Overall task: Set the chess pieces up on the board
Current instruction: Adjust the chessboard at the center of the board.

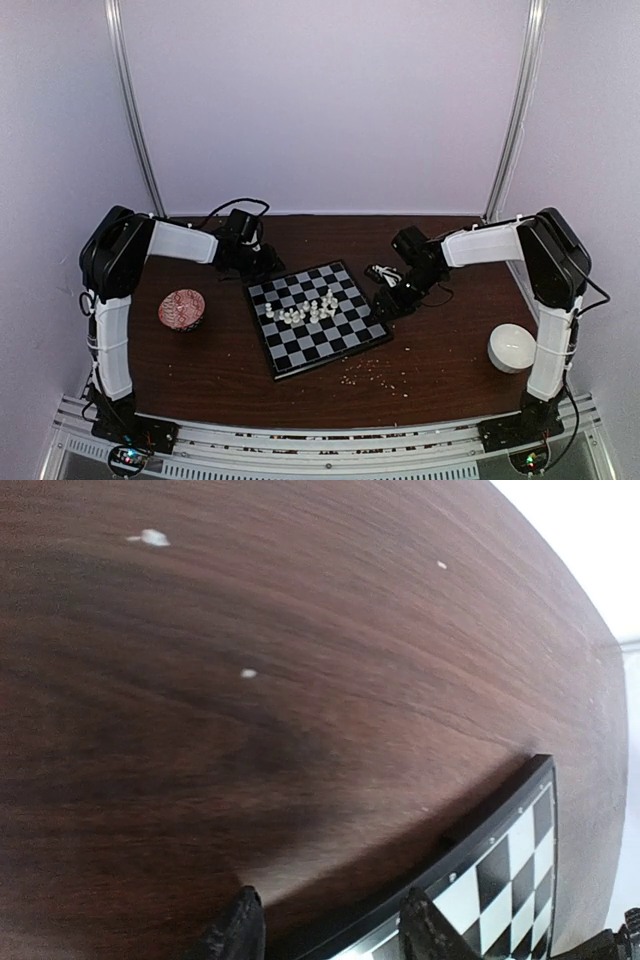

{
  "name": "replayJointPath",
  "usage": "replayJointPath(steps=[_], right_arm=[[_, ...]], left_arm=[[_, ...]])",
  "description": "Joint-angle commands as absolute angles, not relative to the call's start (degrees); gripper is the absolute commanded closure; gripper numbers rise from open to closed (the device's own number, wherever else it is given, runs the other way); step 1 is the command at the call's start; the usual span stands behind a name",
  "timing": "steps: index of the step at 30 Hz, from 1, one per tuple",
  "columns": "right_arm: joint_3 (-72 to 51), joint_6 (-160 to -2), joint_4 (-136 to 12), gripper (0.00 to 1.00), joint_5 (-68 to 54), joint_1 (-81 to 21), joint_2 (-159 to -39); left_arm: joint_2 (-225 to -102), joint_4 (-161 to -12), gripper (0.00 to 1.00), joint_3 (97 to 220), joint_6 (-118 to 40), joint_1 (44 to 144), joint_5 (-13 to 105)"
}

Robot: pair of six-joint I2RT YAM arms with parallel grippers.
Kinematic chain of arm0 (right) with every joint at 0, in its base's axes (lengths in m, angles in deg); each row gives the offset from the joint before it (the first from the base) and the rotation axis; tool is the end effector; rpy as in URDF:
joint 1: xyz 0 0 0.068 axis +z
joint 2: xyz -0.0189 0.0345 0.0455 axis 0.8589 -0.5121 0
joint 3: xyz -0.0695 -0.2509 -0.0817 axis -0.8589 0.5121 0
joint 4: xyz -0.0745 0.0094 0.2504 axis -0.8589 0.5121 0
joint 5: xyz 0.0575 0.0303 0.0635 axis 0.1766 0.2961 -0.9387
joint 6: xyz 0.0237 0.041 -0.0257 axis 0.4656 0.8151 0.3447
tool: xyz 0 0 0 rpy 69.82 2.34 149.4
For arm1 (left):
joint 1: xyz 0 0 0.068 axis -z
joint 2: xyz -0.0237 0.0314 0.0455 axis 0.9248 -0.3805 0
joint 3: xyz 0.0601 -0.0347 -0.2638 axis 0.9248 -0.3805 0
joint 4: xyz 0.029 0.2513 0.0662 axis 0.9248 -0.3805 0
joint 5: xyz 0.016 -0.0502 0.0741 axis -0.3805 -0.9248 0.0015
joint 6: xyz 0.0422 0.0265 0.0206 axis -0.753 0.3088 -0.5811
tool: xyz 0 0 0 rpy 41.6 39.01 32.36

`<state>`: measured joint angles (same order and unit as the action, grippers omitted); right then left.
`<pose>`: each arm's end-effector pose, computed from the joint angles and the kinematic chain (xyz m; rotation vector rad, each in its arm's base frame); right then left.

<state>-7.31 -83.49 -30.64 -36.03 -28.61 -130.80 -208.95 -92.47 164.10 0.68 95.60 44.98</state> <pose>0.3146 0.2109 0.1462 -0.7928 2.7612 1.0477 0.3937 -0.2157 0.1347 -0.4343 2.5190 -0.7983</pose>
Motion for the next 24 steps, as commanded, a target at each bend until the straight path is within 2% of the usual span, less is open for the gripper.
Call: replayJointPath(steps=[1, 11, 19, 24], right_arm=[[-3.6, -86.5, -28.4, 0.54, -34.8, -26.1, -130.2], [2.7, -89.3, -29.8, 0.55, -33.8, -24.4, -126.1], [2.6, -89.9, -29.7, 0.55, -34.6, -24.4, -124.1], [2.1, -89.8, -29.8, 0.55, -34.8, -24.4, -124.8]], left_arm=[[-210.7, -89.2, 0.54, 163.9, -2.6, 96.9, 38.3], [-209.8, -87.4, 0.57, 163.9, -5.0, 99.5, 35.0], [-198.0, -106.8, 0.46, 169.5, -8.5, 91.7, 49.8], [-194.6, -112.9, 0.43, 165.6, -7.6, 89.6, 51.1]])
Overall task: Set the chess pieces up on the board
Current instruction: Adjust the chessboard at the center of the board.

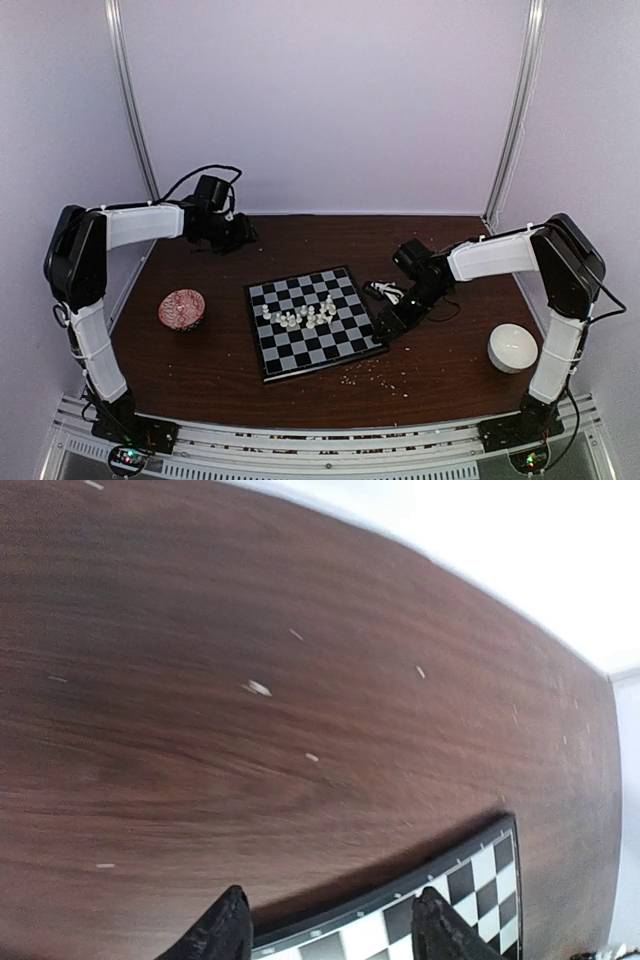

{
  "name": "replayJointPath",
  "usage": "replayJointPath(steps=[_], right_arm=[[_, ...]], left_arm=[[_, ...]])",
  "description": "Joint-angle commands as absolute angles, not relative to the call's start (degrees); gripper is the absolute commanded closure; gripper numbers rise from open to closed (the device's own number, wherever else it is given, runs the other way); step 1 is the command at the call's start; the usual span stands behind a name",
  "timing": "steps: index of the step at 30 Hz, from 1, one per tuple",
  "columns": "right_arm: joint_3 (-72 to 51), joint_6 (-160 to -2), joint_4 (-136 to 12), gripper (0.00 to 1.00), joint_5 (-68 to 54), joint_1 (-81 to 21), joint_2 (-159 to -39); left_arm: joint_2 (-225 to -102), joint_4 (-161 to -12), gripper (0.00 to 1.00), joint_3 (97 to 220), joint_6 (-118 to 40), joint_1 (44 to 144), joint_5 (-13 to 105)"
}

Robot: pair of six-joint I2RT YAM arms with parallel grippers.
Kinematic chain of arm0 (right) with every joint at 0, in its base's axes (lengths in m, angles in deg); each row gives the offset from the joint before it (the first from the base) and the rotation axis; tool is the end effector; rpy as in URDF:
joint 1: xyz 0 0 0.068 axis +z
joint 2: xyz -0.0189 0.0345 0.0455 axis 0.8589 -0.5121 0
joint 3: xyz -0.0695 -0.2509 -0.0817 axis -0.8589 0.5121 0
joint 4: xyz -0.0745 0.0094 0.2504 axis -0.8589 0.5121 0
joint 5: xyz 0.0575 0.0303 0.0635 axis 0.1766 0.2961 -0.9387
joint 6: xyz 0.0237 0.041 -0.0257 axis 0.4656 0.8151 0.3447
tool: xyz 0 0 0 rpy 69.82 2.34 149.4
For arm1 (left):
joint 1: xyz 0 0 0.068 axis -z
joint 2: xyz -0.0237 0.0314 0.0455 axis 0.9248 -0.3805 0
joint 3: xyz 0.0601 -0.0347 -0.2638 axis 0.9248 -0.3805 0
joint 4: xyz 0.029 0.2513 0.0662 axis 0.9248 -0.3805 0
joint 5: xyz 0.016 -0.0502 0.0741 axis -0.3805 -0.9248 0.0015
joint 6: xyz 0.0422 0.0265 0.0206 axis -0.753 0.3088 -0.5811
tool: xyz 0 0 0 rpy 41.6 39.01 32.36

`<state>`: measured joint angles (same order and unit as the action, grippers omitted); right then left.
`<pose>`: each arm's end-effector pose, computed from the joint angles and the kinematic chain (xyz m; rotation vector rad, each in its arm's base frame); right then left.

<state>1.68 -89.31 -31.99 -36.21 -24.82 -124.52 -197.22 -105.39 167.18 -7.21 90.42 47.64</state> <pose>0.2708 0.2114 0.1447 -1.0154 2.7004 1.0449 0.3924 -0.1694 0.2201 -0.3814 2.4403 -0.6745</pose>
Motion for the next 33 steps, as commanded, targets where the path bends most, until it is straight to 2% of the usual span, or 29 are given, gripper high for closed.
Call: replayJointPath(steps=[1, 11, 20, 33], right_arm=[[2.0, -89.9, -29.7, 0.56, -34.9, -24.4, -124.9], [2.7, -89.6, -31.0, 0.56, -35.5, -24.4, -125.2], [3.0, -89.9, -31.3, 0.55, -37.1, -24.1, -125.8], [6.1, -89.2, -33.1, 0.55, -39.0, -23.6, -124.1]], left_arm=[[-194.5, -113.3, 0.43, 164.8, -7.4, 89.6, 51.0], [-197.4, -108.4, 0.44, 159.5, -4.4, 88.7, 48.5], [-199.4, -101.4, 0.47, 156.2, -3.6, 88.9, 40.6], [-203.1, -99.9, 0.51, 157.4, -5.7, 94.7, 36.8]])
